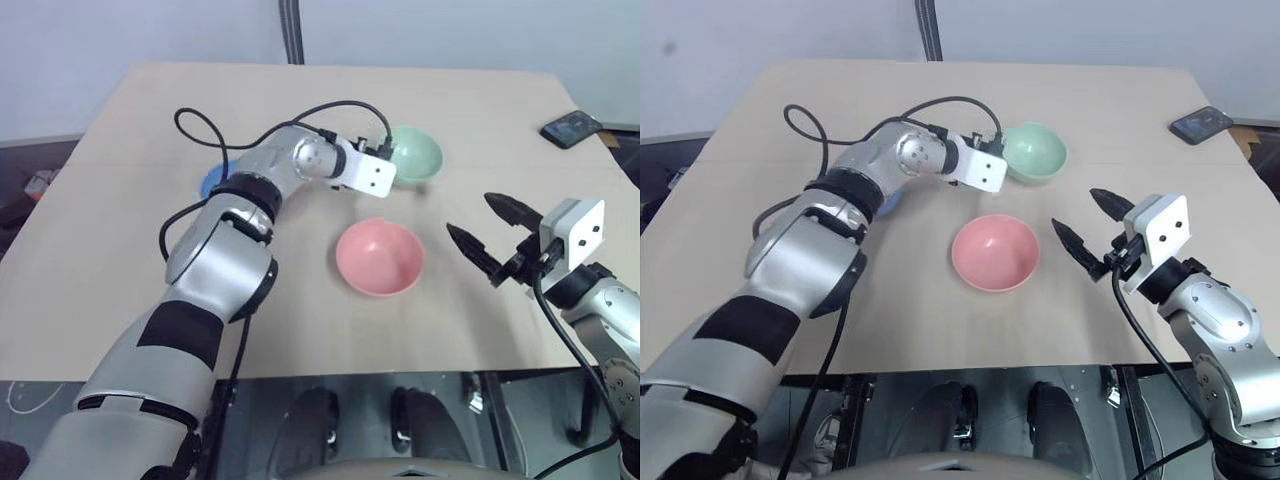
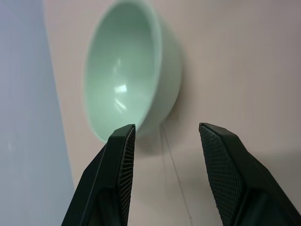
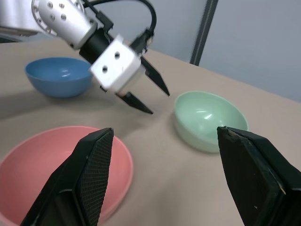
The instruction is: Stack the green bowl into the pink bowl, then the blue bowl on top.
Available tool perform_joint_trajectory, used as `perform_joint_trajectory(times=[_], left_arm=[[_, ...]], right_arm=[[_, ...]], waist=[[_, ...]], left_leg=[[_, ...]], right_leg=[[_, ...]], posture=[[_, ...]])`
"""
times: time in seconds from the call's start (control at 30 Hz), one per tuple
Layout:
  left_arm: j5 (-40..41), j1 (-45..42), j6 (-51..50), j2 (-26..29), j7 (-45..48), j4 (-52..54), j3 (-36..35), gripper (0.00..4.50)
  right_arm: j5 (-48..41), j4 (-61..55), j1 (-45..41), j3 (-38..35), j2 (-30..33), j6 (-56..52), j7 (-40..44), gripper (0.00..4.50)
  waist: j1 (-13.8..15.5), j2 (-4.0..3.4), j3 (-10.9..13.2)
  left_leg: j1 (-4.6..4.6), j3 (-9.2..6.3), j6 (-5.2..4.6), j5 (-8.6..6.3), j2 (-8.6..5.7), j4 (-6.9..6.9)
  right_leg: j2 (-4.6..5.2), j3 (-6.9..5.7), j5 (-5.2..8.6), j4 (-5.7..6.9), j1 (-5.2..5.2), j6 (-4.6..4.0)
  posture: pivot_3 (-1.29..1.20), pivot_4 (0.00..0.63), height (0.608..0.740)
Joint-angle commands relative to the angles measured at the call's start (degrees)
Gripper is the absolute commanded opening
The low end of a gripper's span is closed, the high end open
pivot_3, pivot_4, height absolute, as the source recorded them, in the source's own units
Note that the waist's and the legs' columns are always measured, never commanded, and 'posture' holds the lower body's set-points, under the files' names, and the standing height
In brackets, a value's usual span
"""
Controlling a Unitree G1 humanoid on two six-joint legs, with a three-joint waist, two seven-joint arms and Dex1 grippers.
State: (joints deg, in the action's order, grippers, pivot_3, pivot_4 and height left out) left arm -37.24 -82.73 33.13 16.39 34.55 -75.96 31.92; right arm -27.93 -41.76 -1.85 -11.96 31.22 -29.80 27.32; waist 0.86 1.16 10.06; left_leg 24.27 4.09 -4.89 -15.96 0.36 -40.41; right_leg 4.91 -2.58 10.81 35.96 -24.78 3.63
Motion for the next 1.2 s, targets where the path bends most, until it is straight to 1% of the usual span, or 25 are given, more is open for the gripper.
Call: perform_joint_trajectory(times=[0.03, 0.3, 0.53, 0.63, 0.73, 0.93, 1.03, 1.2], left_arm=[[-1.8, -3.0, -2.3, -1.1, -3.7, -0.4, 0.8, 2.28], [-4.6, -3.4, -3.0, -2.0, -6.9, -1.2, 2.6, 2.28], [-7.0, -3.0, -4.8, -4.1, -9.1, -2.0, 4.1, 2.28], [-7.2, -2.7, -4.6, -4.6, -8.9, -2.2, 4.4, 1.47], [-7.3, -2.6, -4.6, -5.0, -8.4, -2.3, 4.2, 0.04], [-6.5, -2.6, -4.1, -5.6, -7.4, -2.2, 3.5, 0.04], [-5.4, -2.5, -2.4, -4.6, -5.7, -1.9, 2.4, 0.04], [-1.3, -2.5, -1.0, -2.7, -2.2, -1.3, -1.3, 0.04]], right_arm=[[0.4, -2.0, 0.8, -1.2, 0.0, 1.6, -0.7, 3.71], [1.3, -2.0, 1.7, -0.5, -0.4, 2.6, -1.4, 3.71], [1.9, -1.4, 1.5, 0.1, -1.0, 3.4, -1.6, 3.71], [2.0, -1.4, 1.7, 0.1, -1.1, 3.5, -1.5, 3.71], [2.1, -1.3, 2.0, 0.0, -1.1, 3.8, -1.4, 3.71], [2.3, -1.3, 2.1, 0.2, -1.1, 4.0, -1.6, 3.71], [2.3, -1.1, 2.5, 0.0, -1.0, 4.2, -1.3, 3.71], [1.7, 0.1, 2.0, 0.3, -1.1, 4.2, -0.6, 3.71]], waist=[[0.0, 0.00, 0.0], [0.0, 0.00, 0.0], [0.1, 0.00, 0.0], [0.0, 0.00, 0.0], [0.0, 0.00, 0.0], [0.1, 0.00, 0.0], [0.0, 0.00, 0.0], [0.0, 0.00, 0.0]], left_leg=[[0.01, -0.01, 0.00, 0.00, 0.01, 0.00], [0.02, 0.00, 0.00, 0.00, 0.01, 0.00], [0.02, 0.00, 0.00, 0.00, 0.00, 0.00], [0.03, 0.00, 0.00, 0.00, 0.00, 0.00], [0.03, 0.00, 0.00, 0.00, 0.00, 0.00], [0.02, 0.00, -0.01, 0.00, 0.00, -0.01], [0.03, 0.00, -0.01, 0.00, 0.00, -0.01], [0.02, 0.01, -0.01, 0.00, 0.01, -0.01]], right_leg=[[0.00, 0.00, 0.00, 0.00, -0.01, 0.00], [0.00, 0.00, 0.00, 0.00, -0.02, 0.00], [0.01, 0.00, 0.00, -0.01, -0.02, 0.00], [0.01, 0.00, 0.00, 0.00, -0.02, 0.00], [0.00, 0.00, 0.00, 0.00, -0.03, 0.00], [0.01, 0.00, 0.00, 0.00, -0.02, 0.00], [0.01, 0.00, 0.00, 0.00, -0.02, 0.00], [0.01, 0.01, 0.00, 0.01, -0.03, 0.00]], posture=[[0.00, 0.150, 0.740], [0.00, 0.150, 0.740], [0.00, 0.150, 0.740], [0.00, 0.150, 0.740], [0.00, 0.150, 0.740], [0.00, 0.150, 0.740], [0.00, 0.150, 0.740], [0.00, 0.150, 0.740]])
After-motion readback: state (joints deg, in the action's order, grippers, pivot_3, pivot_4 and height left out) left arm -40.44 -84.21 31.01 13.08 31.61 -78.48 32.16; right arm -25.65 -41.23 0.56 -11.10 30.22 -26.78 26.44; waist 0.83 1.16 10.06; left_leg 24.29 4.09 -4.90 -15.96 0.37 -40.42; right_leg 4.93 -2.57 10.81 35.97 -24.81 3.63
